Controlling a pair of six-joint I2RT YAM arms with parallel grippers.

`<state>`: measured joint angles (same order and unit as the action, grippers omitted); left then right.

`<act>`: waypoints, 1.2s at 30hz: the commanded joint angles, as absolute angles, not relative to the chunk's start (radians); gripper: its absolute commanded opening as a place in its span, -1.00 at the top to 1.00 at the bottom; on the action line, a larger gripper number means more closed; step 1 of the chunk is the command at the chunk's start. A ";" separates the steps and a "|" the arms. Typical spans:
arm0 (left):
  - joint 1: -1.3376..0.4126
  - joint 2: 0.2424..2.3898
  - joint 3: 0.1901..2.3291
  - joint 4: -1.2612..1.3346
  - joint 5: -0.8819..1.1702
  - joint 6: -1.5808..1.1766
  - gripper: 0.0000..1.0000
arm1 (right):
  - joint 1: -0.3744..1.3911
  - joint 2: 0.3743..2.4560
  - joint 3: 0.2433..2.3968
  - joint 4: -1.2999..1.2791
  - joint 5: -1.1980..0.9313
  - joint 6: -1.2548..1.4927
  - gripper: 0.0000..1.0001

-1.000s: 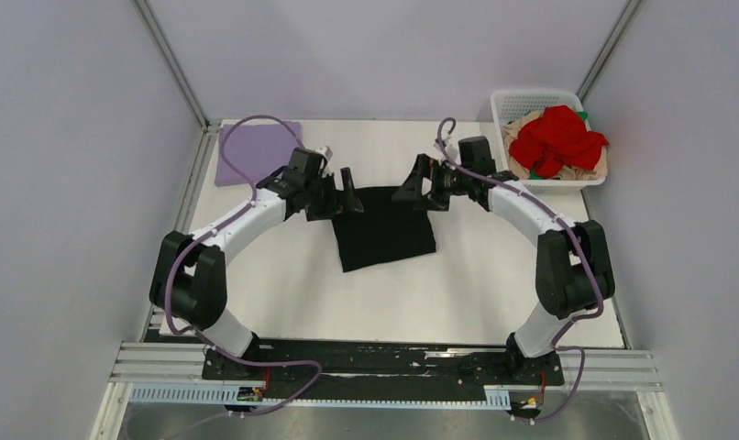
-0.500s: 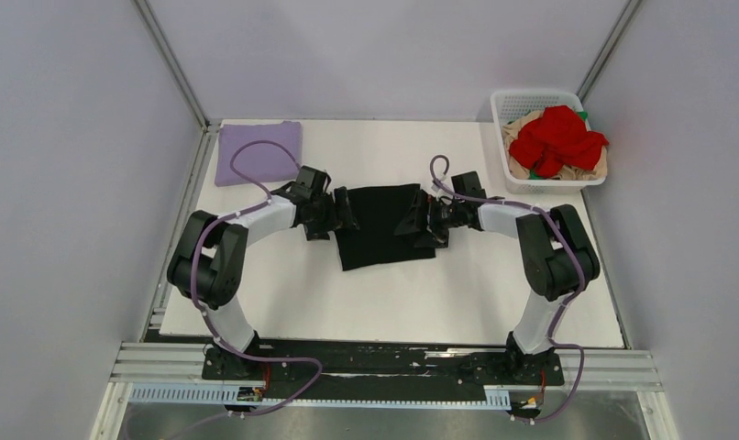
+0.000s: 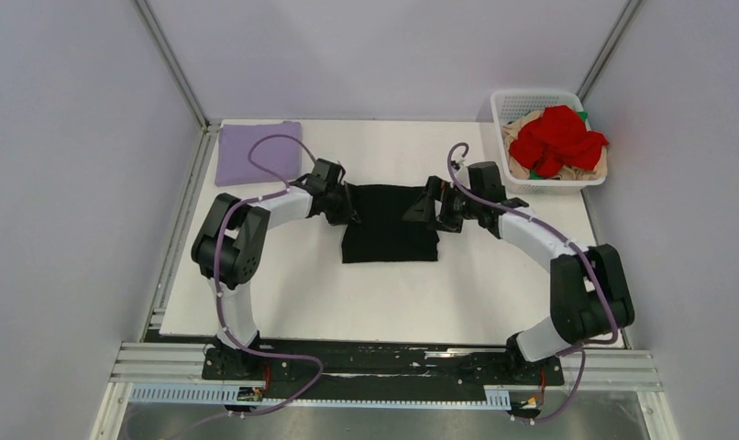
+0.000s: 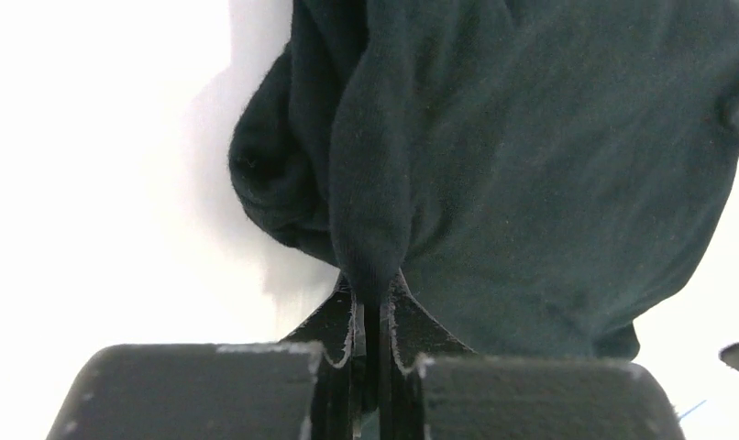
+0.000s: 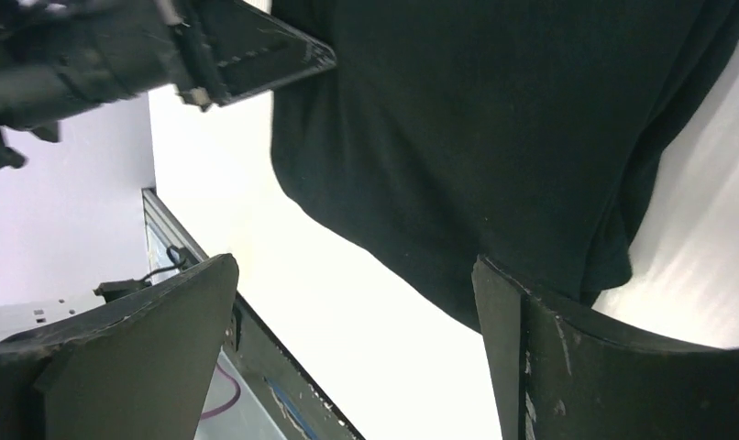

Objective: Fold and stack the t-shirts
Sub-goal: Put the neatly folded tshirt into the corner of the board with the left arm

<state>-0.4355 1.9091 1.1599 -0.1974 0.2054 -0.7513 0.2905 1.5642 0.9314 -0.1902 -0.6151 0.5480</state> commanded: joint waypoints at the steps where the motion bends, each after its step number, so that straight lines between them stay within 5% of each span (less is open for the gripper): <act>1: -0.465 1.974 1.245 -0.330 0.092 -0.690 1.00 | 0.262 1.420 0.901 -0.146 -0.513 0.523 -1.00; 15: -0.421 2.002 1.666 -0.474 -0.560 -0.205 1.00 | 0.203 1.182 0.814 -0.213 -0.050 0.484 -1.00; 26: -0.305 2.126 1.950 -0.380 -0.635 0.171 1.00 | 0.198 1.165 0.799 -0.215 0.073 0.434 -1.00; 36: -0.224 2.140 2.137 -0.419 -0.609 0.223 1.00 | 0.198 1.218 0.808 -0.218 0.084 0.418 -1.00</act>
<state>-0.2466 2.1529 2.0312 -0.4526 -0.5854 0.1719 0.2016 1.2057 0.8009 -0.2310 0.0536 0.4416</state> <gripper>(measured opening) 0.024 0.998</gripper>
